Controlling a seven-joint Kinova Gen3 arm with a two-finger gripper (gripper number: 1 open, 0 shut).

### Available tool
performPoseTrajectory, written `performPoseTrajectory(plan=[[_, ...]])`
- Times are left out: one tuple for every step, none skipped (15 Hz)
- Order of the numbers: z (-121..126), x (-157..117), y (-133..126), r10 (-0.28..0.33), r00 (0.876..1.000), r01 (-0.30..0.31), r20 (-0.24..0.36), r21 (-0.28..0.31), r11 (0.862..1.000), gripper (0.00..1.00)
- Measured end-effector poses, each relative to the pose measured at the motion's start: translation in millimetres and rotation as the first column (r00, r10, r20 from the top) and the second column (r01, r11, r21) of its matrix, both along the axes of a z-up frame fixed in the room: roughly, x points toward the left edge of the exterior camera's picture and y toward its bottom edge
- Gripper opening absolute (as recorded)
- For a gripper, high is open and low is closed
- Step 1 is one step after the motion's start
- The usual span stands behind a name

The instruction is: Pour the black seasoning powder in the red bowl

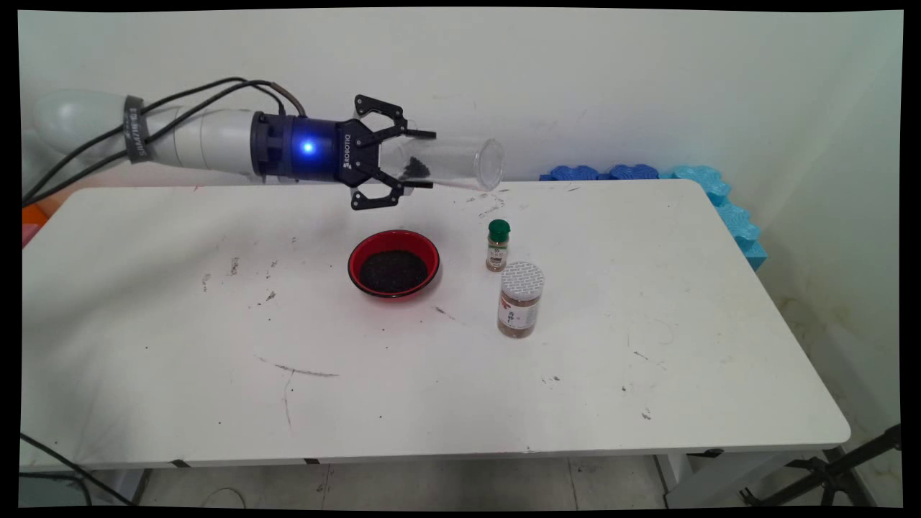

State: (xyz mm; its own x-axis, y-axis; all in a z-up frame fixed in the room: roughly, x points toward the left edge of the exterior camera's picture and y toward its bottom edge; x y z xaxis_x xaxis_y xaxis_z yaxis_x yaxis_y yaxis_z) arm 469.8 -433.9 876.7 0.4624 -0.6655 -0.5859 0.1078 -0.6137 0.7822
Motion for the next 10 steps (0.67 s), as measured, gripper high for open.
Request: performPoseTrajectory(plan=[[2,0,-1,-0.017,1.000,0.018,0.023,-0.049,0.999,0.00],[4,0,-1,-0.032,0.998,0.037,0.047,-0.097,0.995,0.00],[6,0,-2,-0.047,0.997,0.056,0.069,-0.138,0.989,0.00],[7,0,-2,-0.064,0.993,0.081,0.097,-0.185,0.979,0.00],[8,0,-2,-0.082,0.988,0.110,0.127,-0.230,0.967,0.00],[9,0,-2,-0.095,0.984,0.133,0.153,-0.267,0.954,0.00],[11,0,-3,-0.106,0.977,0.159,0.183,-0.310,0.937,0.00],[12,0,-3,-0.115,0.970,0.185,0.213,-0.351,0.918,0.00],[14,0,-4,-0.121,0.964,0.208,0.238,-0.385,0.899,0.00],[15,0,-4,-0.125,0.959,0.223,0.254,-0.407,0.886,0.00]])
